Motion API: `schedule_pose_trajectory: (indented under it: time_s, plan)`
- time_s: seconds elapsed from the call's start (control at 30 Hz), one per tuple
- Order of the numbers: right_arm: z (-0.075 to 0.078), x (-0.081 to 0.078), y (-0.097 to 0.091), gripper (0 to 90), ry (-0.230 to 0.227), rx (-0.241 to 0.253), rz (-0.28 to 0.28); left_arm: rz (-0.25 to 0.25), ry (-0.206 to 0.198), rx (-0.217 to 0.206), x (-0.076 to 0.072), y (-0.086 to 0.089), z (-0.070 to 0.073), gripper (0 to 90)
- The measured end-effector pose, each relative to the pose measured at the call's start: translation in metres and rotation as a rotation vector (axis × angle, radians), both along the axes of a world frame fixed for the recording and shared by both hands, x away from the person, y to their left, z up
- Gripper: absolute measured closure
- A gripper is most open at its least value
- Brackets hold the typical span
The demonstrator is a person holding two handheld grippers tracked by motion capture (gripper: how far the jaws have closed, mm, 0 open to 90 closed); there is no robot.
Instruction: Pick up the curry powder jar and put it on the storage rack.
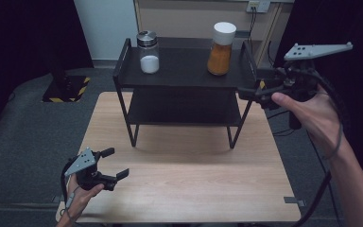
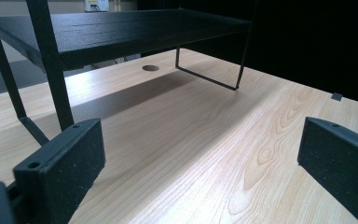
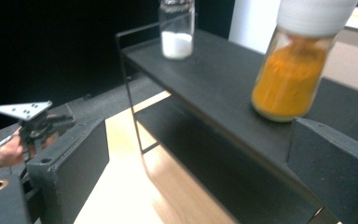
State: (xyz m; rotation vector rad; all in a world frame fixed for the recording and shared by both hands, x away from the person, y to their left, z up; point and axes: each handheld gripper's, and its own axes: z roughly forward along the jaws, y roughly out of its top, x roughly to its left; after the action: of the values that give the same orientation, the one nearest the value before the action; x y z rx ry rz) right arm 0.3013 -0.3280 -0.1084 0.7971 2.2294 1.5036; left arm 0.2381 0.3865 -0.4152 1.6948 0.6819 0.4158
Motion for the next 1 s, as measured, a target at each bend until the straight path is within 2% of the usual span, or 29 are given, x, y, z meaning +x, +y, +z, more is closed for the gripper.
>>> schedule_pose_trajectory:
  time_s: [0.27, 0.33, 0.53, 0.7, 0.83, 1.0]
  plan:
    - [-0.031, -0.007, -0.006, 6.2, -0.007, -0.026, 0.016, -0.003, 0.000, 0.004, 0.000, -0.001, 0.000, 0.0]
    - [-0.040, -0.007, -0.009, 6.2, 0.001, -0.018, 0.021, -0.004, 0.000, 0.005, 0.000, -0.001, 0.000, 0.0]
    - [-0.065, -0.009, -0.015, 6.2, -0.024, -0.022, 0.036, -0.002, 0.001, 0.004, 0.000, -0.001, 0.000, 0.0]
    - [-0.086, -0.011, -0.016, 6.2, -0.022, -0.020, 0.045, 0.000, 0.001, 0.003, 0.000, -0.001, 0.000, 0.0]
    - [-0.106, -0.015, -0.015, 5.9, -0.023, -0.016, 0.048, 0.001, 0.001, 0.002, -0.001, -0.001, 0.000, 0.0]
    - [-0.138, -0.017, -0.016, 5.8, -0.012, -0.006, 0.042, 0.002, 0.001, 0.004, -0.001, -0.002, 0.000, 0.0]
